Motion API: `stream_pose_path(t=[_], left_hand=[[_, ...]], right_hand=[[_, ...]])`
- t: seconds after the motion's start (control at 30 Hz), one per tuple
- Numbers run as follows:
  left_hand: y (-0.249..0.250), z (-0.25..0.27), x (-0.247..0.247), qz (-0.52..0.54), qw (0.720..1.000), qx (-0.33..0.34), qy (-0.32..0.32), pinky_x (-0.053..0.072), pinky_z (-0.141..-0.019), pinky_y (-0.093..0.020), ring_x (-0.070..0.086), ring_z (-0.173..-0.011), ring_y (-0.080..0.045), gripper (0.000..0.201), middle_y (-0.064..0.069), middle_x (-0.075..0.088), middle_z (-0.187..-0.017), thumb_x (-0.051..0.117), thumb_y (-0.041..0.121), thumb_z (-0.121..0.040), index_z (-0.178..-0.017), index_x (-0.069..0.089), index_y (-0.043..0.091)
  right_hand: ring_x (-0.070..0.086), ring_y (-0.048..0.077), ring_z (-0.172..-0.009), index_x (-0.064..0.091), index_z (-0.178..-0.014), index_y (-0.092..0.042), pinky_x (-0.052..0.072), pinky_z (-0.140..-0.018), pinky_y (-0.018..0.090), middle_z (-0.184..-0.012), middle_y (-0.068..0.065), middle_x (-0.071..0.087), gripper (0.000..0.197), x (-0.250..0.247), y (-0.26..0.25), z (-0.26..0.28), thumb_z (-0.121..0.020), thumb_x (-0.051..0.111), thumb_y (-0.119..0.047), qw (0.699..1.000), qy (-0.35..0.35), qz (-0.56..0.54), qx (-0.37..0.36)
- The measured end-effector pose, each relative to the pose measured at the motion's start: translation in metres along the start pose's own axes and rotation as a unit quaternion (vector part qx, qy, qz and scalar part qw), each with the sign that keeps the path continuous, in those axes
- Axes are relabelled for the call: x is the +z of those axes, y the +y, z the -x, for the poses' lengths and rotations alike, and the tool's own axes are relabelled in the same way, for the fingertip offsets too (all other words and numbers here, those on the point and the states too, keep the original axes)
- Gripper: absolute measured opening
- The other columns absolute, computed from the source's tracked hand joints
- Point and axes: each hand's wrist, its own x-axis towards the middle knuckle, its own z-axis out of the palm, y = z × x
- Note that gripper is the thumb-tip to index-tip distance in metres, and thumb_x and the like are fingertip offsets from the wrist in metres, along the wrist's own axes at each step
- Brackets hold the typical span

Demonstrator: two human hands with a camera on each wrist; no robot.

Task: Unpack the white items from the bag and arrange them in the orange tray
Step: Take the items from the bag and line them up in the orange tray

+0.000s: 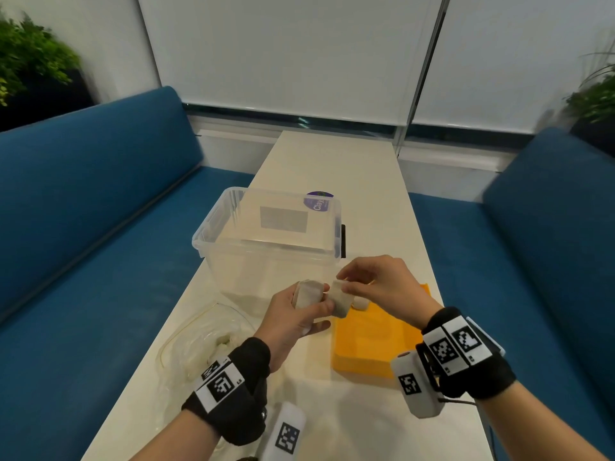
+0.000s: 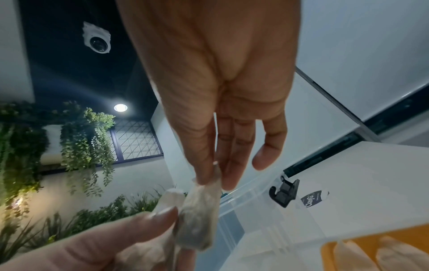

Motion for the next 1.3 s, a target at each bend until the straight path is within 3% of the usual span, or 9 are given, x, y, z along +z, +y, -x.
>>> stream_pose_path(t=[0.1,0.27,0.37,0.43,0.63,0.83,1.0,1.13,1.3], left_hand=[[0.001,-0.005,0.002,0.020,1.000,-0.018,0.009,0.056,-0.089,-0.038,0.067,-0.099,-0.024,0.034,-0.012,0.066,-0.109,0.069,0.014,-0.086,-0.119,0.061,0.010],[-0.001,-0.007,-0.002,0.039,0.999,-0.031,0.017,0.059,-0.080,-0.033,0.067,-0.093,-0.022,0.031,-0.011,0.066,-0.104,0.070,0.013,-0.086,-0.116,0.063,0.009],[-0.004,-0.005,-0.003,0.037,0.998,-0.038,0.027,0.059,-0.074,-0.029,0.068,-0.094,-0.023,0.030,-0.013,0.066,-0.107,0.071,0.014,-0.086,-0.114,0.064,0.010],[-0.006,-0.004,-0.005,0.032,0.998,-0.039,0.030,0.058,-0.072,-0.028,0.068,-0.094,-0.023,0.030,-0.014,0.066,-0.109,0.071,0.015,-0.085,-0.114,0.064,0.010],[-0.010,-0.004,-0.012,0.037,0.998,-0.042,0.040,0.057,-0.071,-0.027,0.068,-0.092,-0.021,0.034,-0.015,0.066,-0.108,0.072,0.016,-0.084,-0.116,0.063,0.009],[-0.013,-0.004,-0.018,0.033,0.997,-0.044,0.059,0.057,-0.073,-0.028,0.069,-0.094,-0.022,0.032,-0.013,0.066,-0.107,0.071,0.017,-0.085,-0.116,0.063,0.010],[-0.014,-0.002,-0.023,0.044,0.996,-0.048,0.065,0.056,-0.072,-0.027,0.070,-0.092,-0.021,0.032,-0.015,0.067,-0.112,0.072,0.016,-0.084,-0.115,0.065,0.010],[-0.014,-0.002,-0.023,0.040,0.996,-0.050,0.069,0.057,-0.072,-0.027,0.070,-0.093,-0.022,0.032,-0.014,0.067,-0.112,0.071,0.017,-0.085,-0.115,0.064,0.011],[-0.013,-0.002,-0.019,0.026,0.996,-0.056,0.069,0.057,-0.071,-0.026,0.069,-0.097,-0.024,0.031,-0.011,0.066,-0.112,0.070,0.019,-0.085,-0.114,0.063,0.013]], right_hand=[[0.062,-0.001,-0.081,0.071,-0.103,-0.014,0.046,-0.072,0.005,-0.092,-0.007,0.068,0.017,-0.009,0.010,-0.003,-0.088,0.065,-0.017,1.000,0.011,0.016,0.010],[0.061,0.012,-0.089,0.070,-0.101,-0.012,0.049,-0.082,0.019,-0.094,-0.002,0.067,0.015,-0.026,0.046,-0.017,-0.090,0.061,-0.016,0.993,0.038,0.090,0.069],[0.058,0.016,-0.089,0.070,-0.097,-0.013,0.046,-0.079,0.025,-0.095,0.001,0.065,0.012,-0.026,0.072,-0.028,-0.090,0.061,-0.017,0.984,0.039,0.131,0.115],[0.057,0.018,-0.088,0.070,-0.093,-0.015,0.045,-0.076,0.027,-0.092,0.001,0.062,0.010,-0.020,0.087,-0.035,-0.089,0.062,-0.020,0.975,0.023,0.161,0.149],[0.063,0.025,-0.090,0.071,-0.089,-0.020,0.054,-0.084,0.036,-0.100,0.006,0.066,0.011,0.006,0.120,-0.045,-0.086,0.061,-0.016,0.945,-0.065,0.248,0.206],[0.063,0.025,-0.088,0.066,-0.098,-0.018,0.054,-0.082,0.036,-0.099,0.006,0.065,0.019,0.019,0.128,-0.054,-0.089,0.051,-0.011,0.928,-0.099,0.295,0.203],[0.053,0.027,-0.080,0.047,-0.095,-0.012,0.044,-0.071,0.032,-0.095,0.011,0.054,0.015,0.021,0.132,-0.056,-0.091,0.039,0.000,0.925,-0.067,0.312,0.206],[0.048,0.024,-0.078,0.046,-0.108,-0.008,0.043,-0.072,0.031,-0.103,0.014,0.056,0.021,0.024,0.135,-0.058,-0.092,0.039,0.004,0.924,-0.046,0.317,0.211],[0.048,0.025,-0.075,0.046,-0.099,-0.011,0.040,-0.061,0.027,-0.094,0.013,0.053,0.016,0.025,0.139,-0.057,-0.091,0.041,0.003,0.931,-0.038,0.295,0.210]])
